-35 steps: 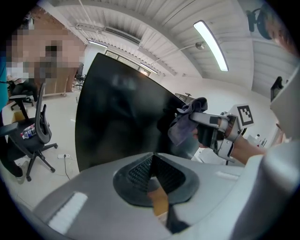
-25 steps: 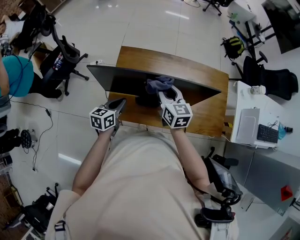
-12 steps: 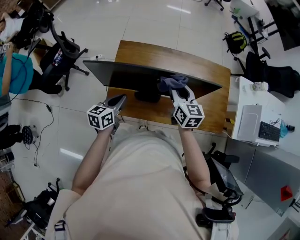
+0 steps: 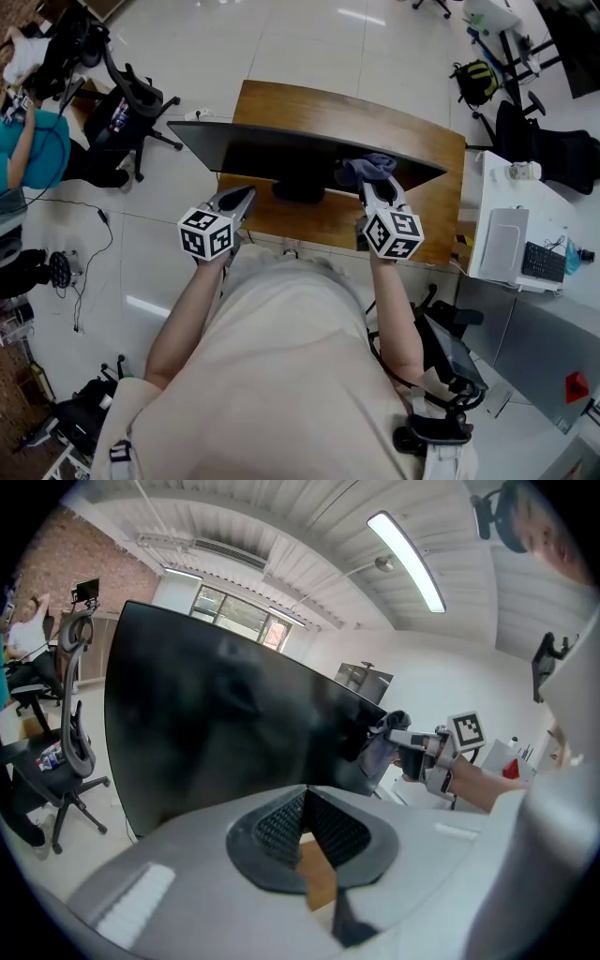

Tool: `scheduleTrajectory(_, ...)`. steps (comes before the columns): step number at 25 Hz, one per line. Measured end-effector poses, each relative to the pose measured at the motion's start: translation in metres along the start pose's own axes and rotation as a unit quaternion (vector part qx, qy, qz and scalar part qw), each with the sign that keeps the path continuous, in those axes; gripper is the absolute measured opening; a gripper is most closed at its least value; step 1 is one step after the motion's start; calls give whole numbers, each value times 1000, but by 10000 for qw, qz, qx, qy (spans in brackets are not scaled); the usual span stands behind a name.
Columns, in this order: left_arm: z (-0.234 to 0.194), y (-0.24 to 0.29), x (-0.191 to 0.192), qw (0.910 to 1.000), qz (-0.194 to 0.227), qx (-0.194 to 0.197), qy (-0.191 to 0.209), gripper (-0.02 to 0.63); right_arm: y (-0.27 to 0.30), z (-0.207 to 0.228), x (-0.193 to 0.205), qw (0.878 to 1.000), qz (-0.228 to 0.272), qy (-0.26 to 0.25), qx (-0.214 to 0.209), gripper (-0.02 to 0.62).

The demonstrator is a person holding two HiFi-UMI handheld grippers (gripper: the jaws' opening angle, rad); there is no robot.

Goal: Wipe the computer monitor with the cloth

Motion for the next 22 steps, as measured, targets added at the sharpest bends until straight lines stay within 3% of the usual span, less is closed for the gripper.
scheduleTrajectory(16,4,16,-9,9996,-35,72,274,-2,-30,45,2,9987,-31,180,467,118)
scheduleTrajectory(18,8,20,-10,9995,-49,81,309,-3,-40,53,-1,9987,-86,454,201,117)
scheduleTrajectory(20,6,20,-10,9994,-63,91,317,-2,-47,49,0,9971,-234,648,-329,117)
scheduleTrajectory(22,0,18,-10,9994,-83,103,312,-2,-48,33,9,9940,-585,411,-823,117)
Point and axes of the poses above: the fingertips, and each gripper's own axes: y forward along the fingers, z to its right, x out of its underside, the point moved 10 cm from there along -y, backward along the fingers, and after that the axes turned 8 degrees about z, right-handed, at the moved point
